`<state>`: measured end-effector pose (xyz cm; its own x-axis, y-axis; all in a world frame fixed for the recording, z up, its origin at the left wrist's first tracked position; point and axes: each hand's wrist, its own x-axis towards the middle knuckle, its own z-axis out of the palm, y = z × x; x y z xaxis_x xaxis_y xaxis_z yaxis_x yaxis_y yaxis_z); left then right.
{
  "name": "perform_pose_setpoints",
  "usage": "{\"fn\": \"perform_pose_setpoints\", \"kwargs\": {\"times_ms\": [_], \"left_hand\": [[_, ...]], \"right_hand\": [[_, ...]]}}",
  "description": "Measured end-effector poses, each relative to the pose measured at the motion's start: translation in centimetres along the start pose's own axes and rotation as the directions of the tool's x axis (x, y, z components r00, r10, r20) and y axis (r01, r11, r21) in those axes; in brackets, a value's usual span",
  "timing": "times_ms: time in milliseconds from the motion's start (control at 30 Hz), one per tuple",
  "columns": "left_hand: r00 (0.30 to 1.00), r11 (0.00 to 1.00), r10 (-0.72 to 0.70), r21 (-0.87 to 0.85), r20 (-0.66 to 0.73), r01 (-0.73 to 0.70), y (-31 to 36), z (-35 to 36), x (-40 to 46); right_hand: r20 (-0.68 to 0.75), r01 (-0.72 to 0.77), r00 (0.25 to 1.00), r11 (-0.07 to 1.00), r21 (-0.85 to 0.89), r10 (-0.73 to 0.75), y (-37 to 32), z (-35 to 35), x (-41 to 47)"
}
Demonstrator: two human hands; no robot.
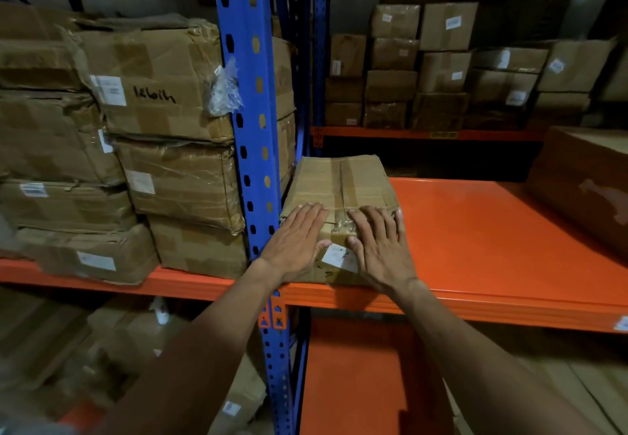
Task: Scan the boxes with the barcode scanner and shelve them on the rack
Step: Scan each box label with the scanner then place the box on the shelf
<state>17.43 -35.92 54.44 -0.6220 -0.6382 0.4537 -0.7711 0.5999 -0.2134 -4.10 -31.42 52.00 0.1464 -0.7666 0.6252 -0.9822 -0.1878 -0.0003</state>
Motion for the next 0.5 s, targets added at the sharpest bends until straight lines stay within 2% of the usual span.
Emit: {"fn": "perform_pose_setpoints", "kwargs": {"times_ms": [167, 267, 400, 433, 500], "left_hand": [[1.000, 1.000, 0.002, -0.031, -0.022, -0.003, -0.2, 0.0, -0.2], [0.994, 0.996, -0.052, -0.079, -0.092, 0.044, 0.9, 0.7, -1.4], [0.973, 0.959, -0.096, -0.281, -0.211, 0.034, 5.4, 4.1, -6.5], [0.979, 0.947, -0.089, -0.320, -0.184, 0.025, 6.8, 5.5, -8.2], [0.996, 0.910, -0.087, -0.408, -0.031, 0.067, 9.6, 8.7, -11.9]], "right_hand": [[0.041, -0.021, 0.999, 0.999, 0.026, 0.020, -0.5, -0.5, -0.2], [0.051, -0.060, 0.997, 0.993, 0.099, 0.055, -1.2, -0.8, -1.8], [0.031, -0.147, 0.989, 0.956, 0.254, 0.144, -1.7, -0.5, -7.8], [0.052, -0.182, 0.983, 0.949, 0.259, 0.174, -1.5, -0.1, -10.0], [0.159, -0.266, 0.960, 0.934, 0.239, 0.232, -1.0, 0.5, -15.2]]}}
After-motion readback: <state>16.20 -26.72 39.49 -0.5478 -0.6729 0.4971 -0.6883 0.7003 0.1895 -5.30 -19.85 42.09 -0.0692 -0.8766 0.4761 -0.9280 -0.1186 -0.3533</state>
